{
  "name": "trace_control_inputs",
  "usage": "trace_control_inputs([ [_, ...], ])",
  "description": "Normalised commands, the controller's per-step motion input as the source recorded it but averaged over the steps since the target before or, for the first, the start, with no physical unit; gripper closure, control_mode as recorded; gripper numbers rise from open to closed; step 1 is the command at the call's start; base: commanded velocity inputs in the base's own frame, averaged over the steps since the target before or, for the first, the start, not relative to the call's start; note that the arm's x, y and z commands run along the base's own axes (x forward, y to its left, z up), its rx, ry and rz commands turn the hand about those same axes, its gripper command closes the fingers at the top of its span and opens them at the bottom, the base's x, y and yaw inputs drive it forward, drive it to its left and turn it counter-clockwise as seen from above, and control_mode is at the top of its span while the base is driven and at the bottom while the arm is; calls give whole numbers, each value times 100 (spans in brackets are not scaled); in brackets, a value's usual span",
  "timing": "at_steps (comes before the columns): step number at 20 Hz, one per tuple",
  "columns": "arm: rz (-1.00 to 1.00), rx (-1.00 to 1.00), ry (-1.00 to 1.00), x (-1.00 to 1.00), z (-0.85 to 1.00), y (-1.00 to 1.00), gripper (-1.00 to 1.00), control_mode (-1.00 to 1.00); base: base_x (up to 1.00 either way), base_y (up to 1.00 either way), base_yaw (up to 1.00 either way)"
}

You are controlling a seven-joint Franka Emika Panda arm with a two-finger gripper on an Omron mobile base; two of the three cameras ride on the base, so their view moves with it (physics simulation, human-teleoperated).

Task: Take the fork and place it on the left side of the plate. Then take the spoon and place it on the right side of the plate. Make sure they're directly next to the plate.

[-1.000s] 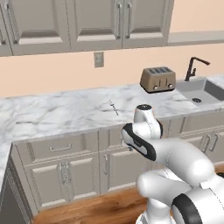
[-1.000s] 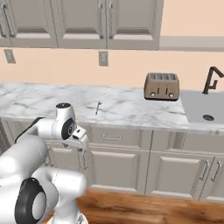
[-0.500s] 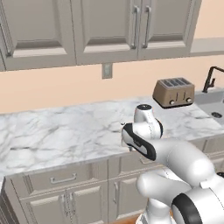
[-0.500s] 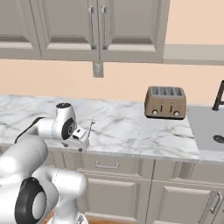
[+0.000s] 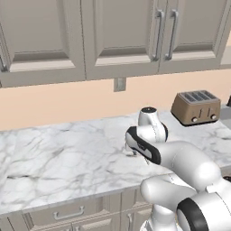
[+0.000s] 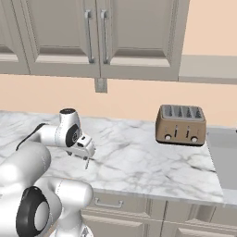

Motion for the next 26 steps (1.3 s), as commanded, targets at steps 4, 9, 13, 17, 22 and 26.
trace_control_inputs([
  [4,0,0,0,0,0,0,-100,100,12,0,2],
  [9,0,0,0,0,0,0,-100,100,0,0,0],
  [13,0,0,0,0,0,0,-100,100,0,0,0],
  [17,0,0,0,0,0,0,-100,100,0,0,0],
  [22,0,0,0,0,0,0,-100,100,0,0,0],
  [26,0,0,0,0,0,0,-100,-100,0,0,0],
])
